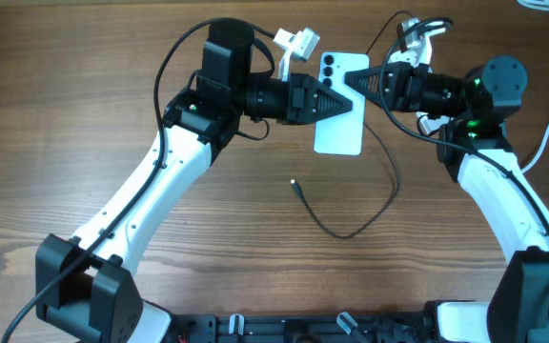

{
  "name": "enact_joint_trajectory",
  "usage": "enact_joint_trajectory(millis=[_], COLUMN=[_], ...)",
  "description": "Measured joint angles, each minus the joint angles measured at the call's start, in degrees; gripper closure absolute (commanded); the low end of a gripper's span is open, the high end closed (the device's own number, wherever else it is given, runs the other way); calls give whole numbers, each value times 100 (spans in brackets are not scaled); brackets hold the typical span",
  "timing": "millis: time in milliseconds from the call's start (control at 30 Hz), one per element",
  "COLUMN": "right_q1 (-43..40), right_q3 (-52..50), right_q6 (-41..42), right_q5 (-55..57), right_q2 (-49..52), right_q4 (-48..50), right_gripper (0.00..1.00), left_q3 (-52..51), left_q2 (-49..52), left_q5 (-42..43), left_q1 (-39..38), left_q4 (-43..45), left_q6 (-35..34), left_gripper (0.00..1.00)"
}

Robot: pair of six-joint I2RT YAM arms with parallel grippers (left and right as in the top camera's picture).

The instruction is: Plug charger to phone and switch on socket

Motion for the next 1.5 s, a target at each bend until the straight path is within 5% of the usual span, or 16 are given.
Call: enact_joint_trajectory(millis=[100, 233, 467, 700, 867, 1167, 1400, 1500], right_q1=[-2, 7, -42, -289, -310, -310, -310, -313], right_q3=[2, -2, -11, -26, -26, -42, -39, -39], right_q6=[-74, -446, -1440, -3132, -4197, -4406, -4186, -4072], right_q5=[2, 260, 452, 981, 2031, 4959, 6741, 7112], right_q2=[-4, 52, 79, 92, 92, -901, -935, -850], right_q4=[22, -179, -1438, -4142, -5982, -8275, -9160, -9200], right_gripper=[48, 27, 21, 22, 29, 28, 23, 12], left_q3=[0, 13, 83, 81, 83, 83, 83, 83], left_q2=[0, -37, -83, -83, -83, -83, -83, -83], left_q5=[39, 162, -549, -1829, -2055, -337, 1032, 1231], left_q1=[0, -120, -155, -72, -70, 66, 479, 511], left_q4=[22, -129, -2129, -3718, -4430, -4323, -3873, -3873], left_q6=[-2, -72, 249, 476, -522, -2094, -2444, -2483], left_gripper=[96, 96, 96, 96, 96, 96, 96, 96])
